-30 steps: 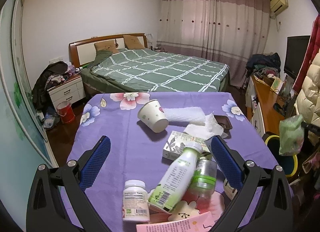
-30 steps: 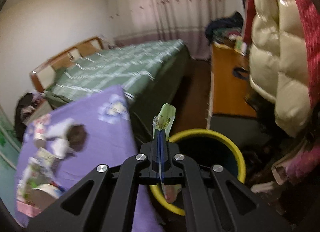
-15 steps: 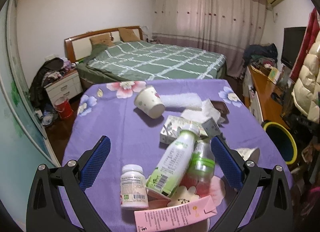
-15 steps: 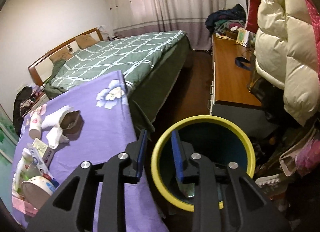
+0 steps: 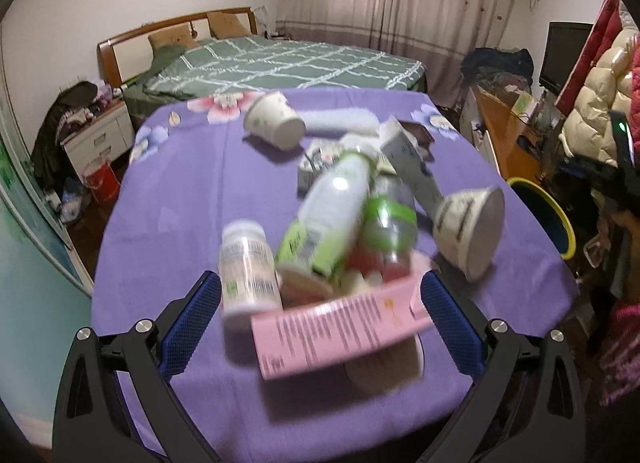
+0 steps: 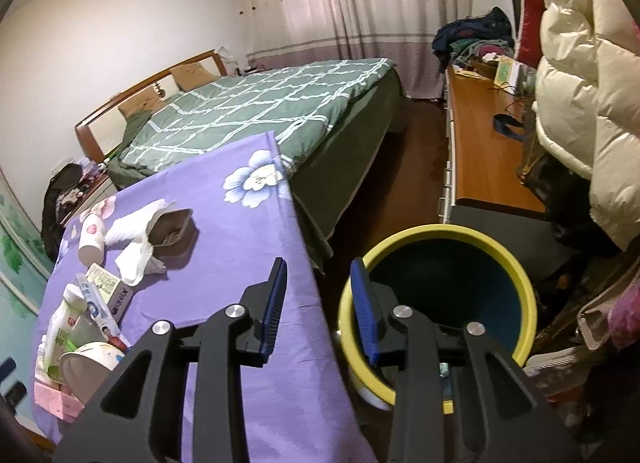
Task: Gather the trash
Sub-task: 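Lower the left gripper onto the pink juice carton and grasp it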
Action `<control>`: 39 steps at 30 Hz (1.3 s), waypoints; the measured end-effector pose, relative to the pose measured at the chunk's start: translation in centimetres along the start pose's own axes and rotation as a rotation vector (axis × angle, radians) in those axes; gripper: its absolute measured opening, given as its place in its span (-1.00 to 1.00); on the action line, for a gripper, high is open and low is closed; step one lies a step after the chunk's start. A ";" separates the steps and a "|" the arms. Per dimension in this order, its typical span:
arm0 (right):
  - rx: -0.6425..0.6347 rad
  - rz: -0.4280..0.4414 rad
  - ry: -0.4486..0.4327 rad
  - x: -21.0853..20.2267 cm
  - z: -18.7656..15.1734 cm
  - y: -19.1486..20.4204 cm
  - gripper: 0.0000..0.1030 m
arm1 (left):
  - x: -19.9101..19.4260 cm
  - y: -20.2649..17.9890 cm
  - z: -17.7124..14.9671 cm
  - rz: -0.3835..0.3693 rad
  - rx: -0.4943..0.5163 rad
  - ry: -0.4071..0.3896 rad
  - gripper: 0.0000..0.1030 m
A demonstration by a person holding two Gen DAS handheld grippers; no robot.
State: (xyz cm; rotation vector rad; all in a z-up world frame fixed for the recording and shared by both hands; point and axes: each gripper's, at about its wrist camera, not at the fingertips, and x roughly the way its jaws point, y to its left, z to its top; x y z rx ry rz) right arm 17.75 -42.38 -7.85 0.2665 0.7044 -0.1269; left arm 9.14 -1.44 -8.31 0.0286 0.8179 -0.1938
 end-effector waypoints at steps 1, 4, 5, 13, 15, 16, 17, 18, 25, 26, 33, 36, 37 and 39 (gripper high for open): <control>-0.006 0.008 0.003 0.1 -0.1 0.3 -0.38 | 0.0 0.1 -0.5 -0.004 -0.002 0.005 0.91; -0.018 0.026 0.005 0.0 -0.4 1.0 -0.38 | 0.3 0.5 -2.2 -0.029 -0.017 0.038 0.91; -0.021 0.030 0.005 -0.1 -0.4 1.1 -0.38 | 0.4 0.6 -2.5 -0.030 -0.018 0.042 0.91; -0.022 0.050 -0.006 -1.3 -0.8 1.3 -0.28 | 1.7 0.2 -3.6 -0.087 -0.017 0.072 0.91; -0.027 0.052 -0.009 -1.5 -0.9 1.5 -0.25 | 1.8 -0.1 -3.8 -0.098 -0.020 0.077 0.91; -0.029 0.054 -0.010 -1.6 -1.0 1.5 -0.25 | 1.9 -0.4 -3.9 -0.104 -0.018 0.080 0.91; -0.029 0.056 -0.012 -1.7 -1.0 1.6 -0.25 | 1.9 -0.7 -4.0 -0.111 -0.016 0.081 0.91; -0.029 0.060 -0.012 -1.7 -1.1 1.6 -0.25 | 1.8 -1.0 -4.1 -0.118 -0.015 0.084 0.91; -0.024 0.090 -0.017 -2.2 -1.4 1.3 -0.24 | 0.6 -5.4 -5.0 -0.218 0.046 0.107 0.91; -0.023 0.096 -0.019 -2.3 -1.5 1.2 -0.24 | 0.3 -6.2 -5.1 -0.238 0.060 0.105 0.91; -0.017 0.129 -0.038 -3.6 -2.0 0.6 -0.24 | -0.9 -8.8 -4.1 -0.220 0.139 0.058 0.91; -0.017 0.136 -0.048 -4.1 -2.1 0.4 -0.24 | -0.7 -8.1 -3.3 -0.169 0.138 0.037 0.91; -0.015 0.138 -0.050 -4.2 -2.1 0.3 -0.23 | -0.4 -8.0 -3.0 -0.153 0.148 0.033 0.90; -0.012 0.142 -0.050 -4.3 -2.2 0.3 -0.23 | 0.6 -8.0 -2.6 -0.145 0.164 0.042 0.80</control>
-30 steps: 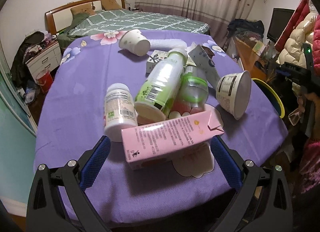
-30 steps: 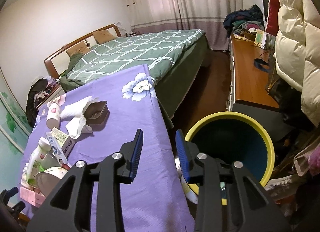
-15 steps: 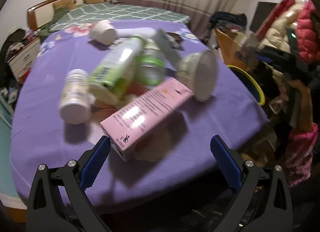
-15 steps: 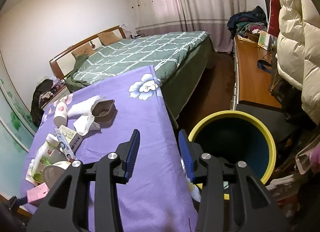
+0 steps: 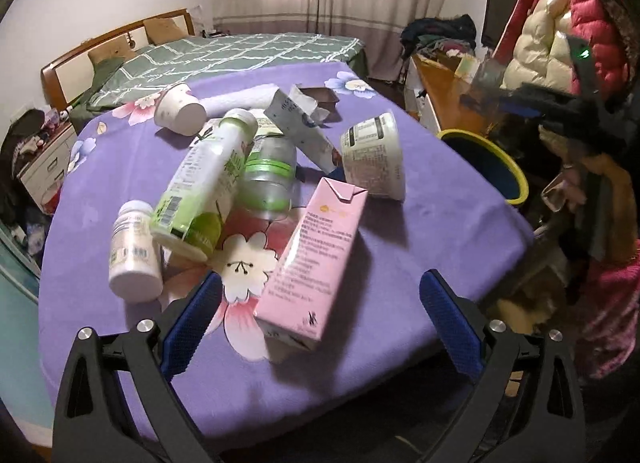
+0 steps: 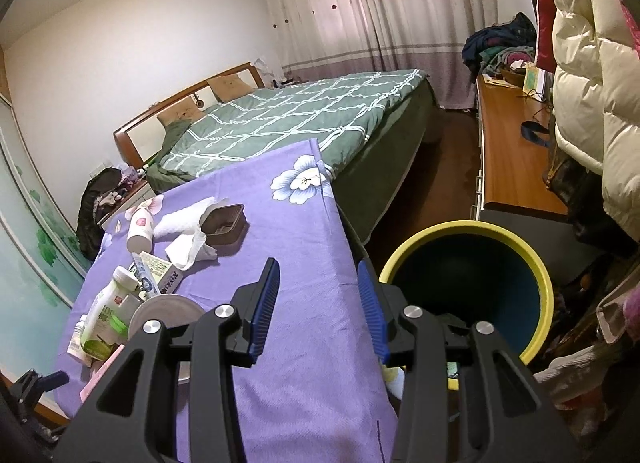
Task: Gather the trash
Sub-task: 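Lower the left gripper onto the pink juice carton and grasp it, then carry the pink carton with the left gripper into the bin and release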
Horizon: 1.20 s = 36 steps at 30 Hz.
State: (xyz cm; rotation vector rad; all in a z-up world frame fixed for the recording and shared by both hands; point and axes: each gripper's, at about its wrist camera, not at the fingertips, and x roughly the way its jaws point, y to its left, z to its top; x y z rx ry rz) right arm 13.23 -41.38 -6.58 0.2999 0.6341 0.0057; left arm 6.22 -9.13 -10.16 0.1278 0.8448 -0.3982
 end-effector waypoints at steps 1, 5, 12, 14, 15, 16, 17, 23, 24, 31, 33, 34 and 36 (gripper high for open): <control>-0.001 0.002 0.000 -0.1 -0.1 0.0 -0.23 | 0.8 0.0 0.2 -0.014 0.006 0.017 0.70; -0.012 0.004 0.003 -0.1 -0.1 0.3 -0.23 | 3.1 0.0 0.6 -0.026 0.013 0.055 0.46; -0.017 0.009 0.011 0.3 -0.1 0.5 -0.23 | 5.1 0.8 0.9 -0.025 -0.007 0.092 -0.09; -0.017 0.010 0.016 0.6 -0.2 0.5 -0.23 | 5.2 0.7 0.9 -0.027 -0.004 0.100 -0.18; -0.017 0.011 0.019 0.7 -0.2 0.6 -0.23 | 5.1 0.6 0.8 -0.021 0.003 0.101 -0.19; -0.017 0.014 0.021 0.8 -0.3 0.5 -0.23 | 5.0 0.3 0.8 -0.011 0.013 0.100 -0.21; -0.017 0.015 0.022 0.8 -0.3 0.5 -0.23 | 4.7 0.1 0.9 -0.004 0.020 0.099 -0.22; -0.026 0.017 0.023 0.4 -0.6 0.3 -0.23 | 1.5 -1.4 1.9 0.011 0.039 0.044 -0.22; -0.025 0.015 0.022 0.2 -0.6 0.1 -0.23 | 0.9 -1.7 2.2 0.008 0.043 0.033 -0.22; -0.010 -0.016 0.017 -0.7 -1.2 -1.5 -0.23 | -1.0 -4.3 5.4 -0.026 0.090 -0.048 -0.22; -0.006 -0.030 0.013 -1.1 -1.4 -2.2 -0.23 | -0.6 -5.4 6.8 -0.043 0.101 -0.061 -0.22; -0.005 -0.040 0.010 -1.5 -1.5 -2.6 -0.23 | -0.5 -5.9 7.3 -0.050 0.104 -0.064 -0.22; 0.002 -0.059 0.002 -2.0 -1.6 -3.6 -0.23 | 0.1 -7.1 8.6 -0.071 0.114 -0.074 -0.22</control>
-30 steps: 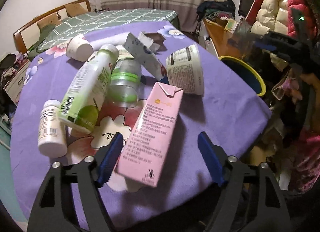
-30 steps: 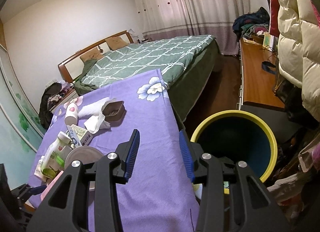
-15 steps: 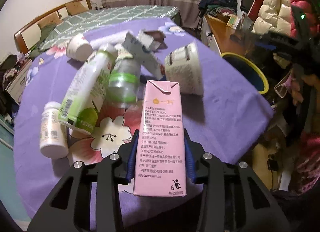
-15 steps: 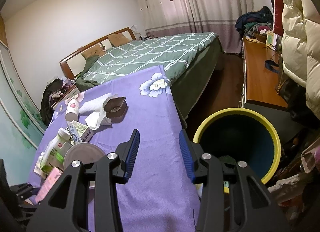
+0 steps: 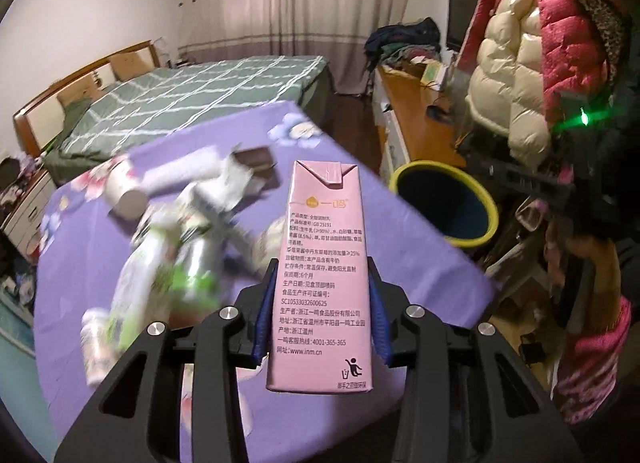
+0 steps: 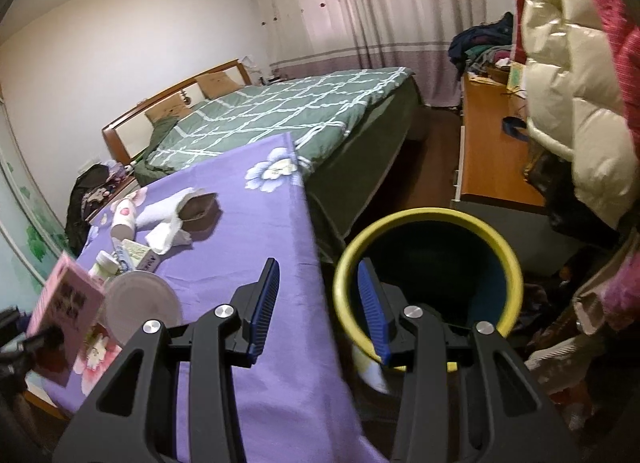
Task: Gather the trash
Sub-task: 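Carry the pink carton with the left gripper into the bin and release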
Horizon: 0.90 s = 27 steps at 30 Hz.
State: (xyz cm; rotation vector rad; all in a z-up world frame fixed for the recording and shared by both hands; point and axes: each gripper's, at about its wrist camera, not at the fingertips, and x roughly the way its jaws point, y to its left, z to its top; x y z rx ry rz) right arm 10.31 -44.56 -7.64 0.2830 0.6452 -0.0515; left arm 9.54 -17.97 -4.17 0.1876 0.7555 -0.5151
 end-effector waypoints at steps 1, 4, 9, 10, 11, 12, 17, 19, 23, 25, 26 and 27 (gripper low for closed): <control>0.006 -0.011 -0.004 -0.3 -0.1 -0.6 -0.22 | 0.6 -0.8 1.1 -0.016 0.010 -0.008 -0.22; 0.025 -0.047 -0.011 -0.9 -0.4 -2.5 -0.19 | 2.2 -2.9 3.3 -0.043 0.040 -0.017 -0.22; 0.077 -0.098 -0.012 -1.4 -1.2 -6.2 -0.18 | 7.2 -7.6 7.2 -0.114 0.098 0.003 -0.22; 0.089 -0.109 -0.010 -1.4 -1.4 -6.9 -0.18 | 8.2 -8.6 7.8 -0.126 0.108 0.011 -0.22; 0.102 -0.118 -0.006 -1.3 -1.6 -7.6 -0.18 | 9.1 -9.2 8.1 -0.136 0.114 0.017 -0.22; 0.112 -0.125 -0.002 -1.3 -1.7 -8.2 -0.18 | 10.1 -10.0 8.4 -0.147 0.122 0.024 -0.22; 0.159 -0.161 0.014 -0.9 -2.2 -10.9 -0.18 | 15.5 -14.3 10.1 -0.197 0.156 0.075 -0.22; 0.169 -0.170 0.018 -0.7 -2.3 -11.5 -0.18 | 17.4 -15.6 10.5 -0.200 0.169 0.089 -0.22; 0.181 -0.190 0.023 -0.5 -2.3 -12.3 -0.18 | 20.6 -17.8 11.2 -0.218 0.187 0.110 -0.22; 0.182 -0.210 0.024 -0.4 -2.2 -12.5 -0.16 | 21.7 -18.3 11.3 -0.226 0.187 0.119 -0.21; 0.184 -0.221 0.025 -0.3 -2.2 -12.6 -0.15 | 22.2 -18.6 11.4 -0.227 0.185 0.126 -0.21; 0.185 -0.227 0.026 -0.2 -2.2 -12.6 -0.11 | 22.8 -18.7 11.5 -0.224 0.176 0.134 -0.03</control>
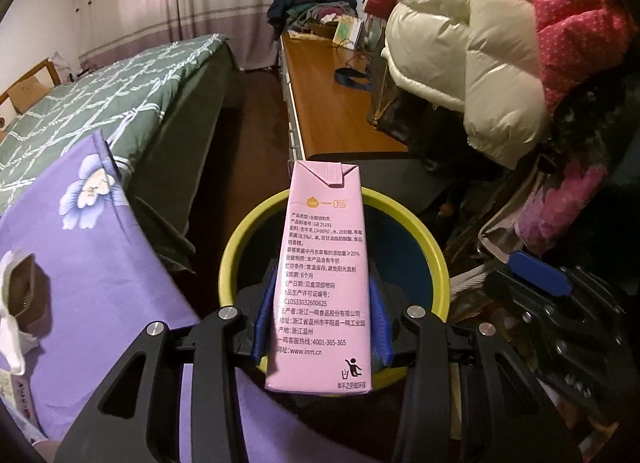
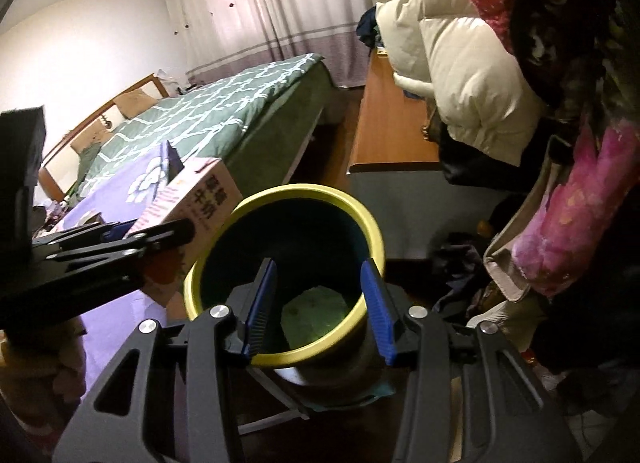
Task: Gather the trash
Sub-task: 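Carry the pink carton with the left gripper into the bin and release, then move the right gripper back to the pile and grasp the blue pen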
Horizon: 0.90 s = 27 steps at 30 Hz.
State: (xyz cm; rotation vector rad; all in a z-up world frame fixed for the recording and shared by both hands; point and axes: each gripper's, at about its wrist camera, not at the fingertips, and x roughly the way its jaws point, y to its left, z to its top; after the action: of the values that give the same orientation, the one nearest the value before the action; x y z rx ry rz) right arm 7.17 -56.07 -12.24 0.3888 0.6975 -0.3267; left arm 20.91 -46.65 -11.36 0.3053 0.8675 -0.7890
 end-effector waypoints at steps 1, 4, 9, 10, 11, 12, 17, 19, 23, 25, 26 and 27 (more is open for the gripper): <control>0.002 -0.002 0.000 0.0 0.0 0.0 -0.07 | 0.1 0.1 0.0 0.001 -0.012 -0.004 0.27; -0.004 -0.009 0.003 0.0 0.0 0.3 -0.06 | -1.2 0.9 -0.1 0.014 -0.038 -0.037 0.44; -0.034 0.005 0.018 0.3 -0.1 2.0 -0.04 | -8.0 3.8 -1.1 0.055 -0.089 -0.141 0.68; -0.040 0.012 0.021 0.4 -0.1 2.4 -0.04 | -9.7 4.6 -1.6 0.072 -0.102 -0.168 0.75; -0.053 0.022 0.025 0.6 -0.2 3.1 -0.03 | -11.0 5.4 -1.9 0.089 -0.113 -0.186 0.77; -0.066 0.031 0.030 0.7 -0.3 3.8 -0.03 | -13.1 6.7 -2.6 0.118 -0.132 -0.215 0.78; -0.158 0.108 0.068 1.6 -1.1 9.0 -0.03 | -20.1 12.7 -6.7 0.280 -0.217 -0.303 0.81; -0.192 0.141 0.075 1.5 -1.3 11.2 -0.03 | -22.6 15.4 -8.6 0.350 -0.258 -0.323 0.81; -0.269 0.206 0.064 1.0 -1.5 16.4 -0.03 | -26.9 21.4 -12.7 0.482 -0.374 -0.346 0.81; -0.302 0.249 0.064 0.9 -1.3 18.9 -0.03 | -28.9 24.2 -15.0 0.522 -0.440 -0.359 0.81; -0.323 0.268 0.068 1.0 -1.2 20.5 -0.03 | -29.5 25.2 -15.9 0.536 -0.458 -0.362 0.81; -0.340 0.280 0.071 1.1 -1.0 21.8 -0.03 | -30.1 26.1 -16.9 0.554 -0.477 -0.363 0.81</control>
State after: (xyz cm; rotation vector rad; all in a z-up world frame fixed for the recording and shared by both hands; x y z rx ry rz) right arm 16.42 -36.66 -8.58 0.1700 0.7425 0.0729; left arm 18.57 -4.84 -0.29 -0.0297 0.5606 -0.1008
